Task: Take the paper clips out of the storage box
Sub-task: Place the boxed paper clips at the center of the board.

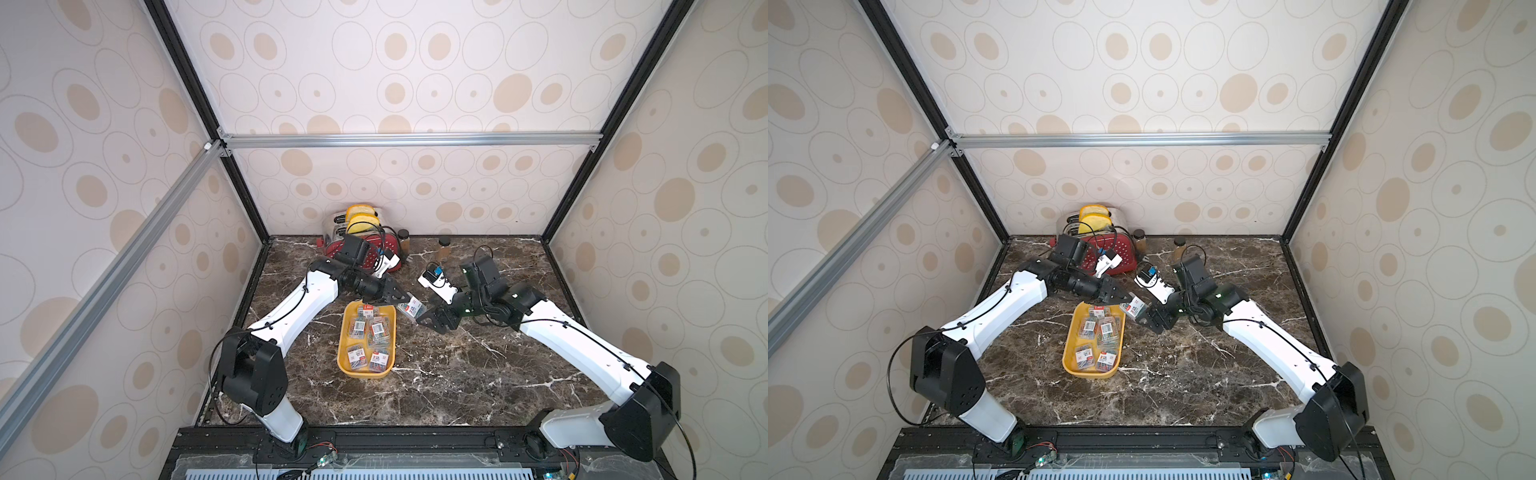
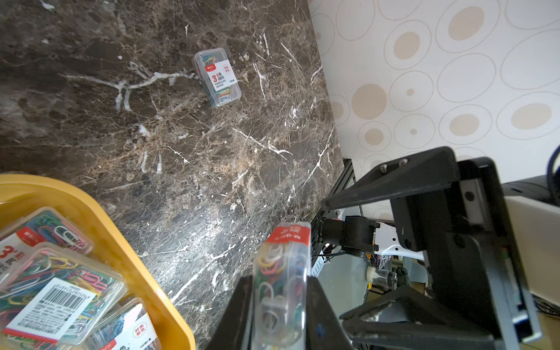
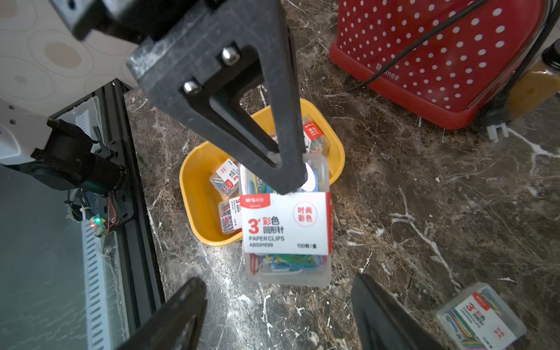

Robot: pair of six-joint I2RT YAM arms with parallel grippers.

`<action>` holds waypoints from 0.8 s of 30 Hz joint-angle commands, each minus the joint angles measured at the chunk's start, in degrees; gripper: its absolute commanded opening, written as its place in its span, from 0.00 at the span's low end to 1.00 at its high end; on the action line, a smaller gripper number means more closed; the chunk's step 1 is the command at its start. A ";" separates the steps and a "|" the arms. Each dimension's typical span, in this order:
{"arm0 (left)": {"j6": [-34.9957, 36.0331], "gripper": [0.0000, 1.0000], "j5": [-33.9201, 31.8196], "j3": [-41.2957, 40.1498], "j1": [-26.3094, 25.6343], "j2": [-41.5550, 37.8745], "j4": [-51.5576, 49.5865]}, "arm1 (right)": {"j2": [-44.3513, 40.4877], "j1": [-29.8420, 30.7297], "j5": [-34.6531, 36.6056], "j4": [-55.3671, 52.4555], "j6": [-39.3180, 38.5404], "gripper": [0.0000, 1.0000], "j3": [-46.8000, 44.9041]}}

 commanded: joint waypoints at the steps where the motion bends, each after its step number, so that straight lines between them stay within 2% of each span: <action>1: 1.98 0.14 2.02 2.56 -0.44 0.62 -1.36 | 2.11 1.74 4.20 -0.57 -2.92 0.81 0.81; 9: 2.14 0.14 2.37 3.13 -1.54 1.06 -1.31 | 4.93 3.16 6.20 0.13 -2.73 0.83 2.47; 13: 2.17 0.14 2.37 3.06 -2.09 1.55 -1.16 | 5.64 3.28 6.12 0.22 -2.19 0.81 3.19; 24: 1.10 0.17 2.29 2.97 -2.15 1.92 0.43 | 6.94 3.47 5.80 -0.73 -1.37 0.55 4.49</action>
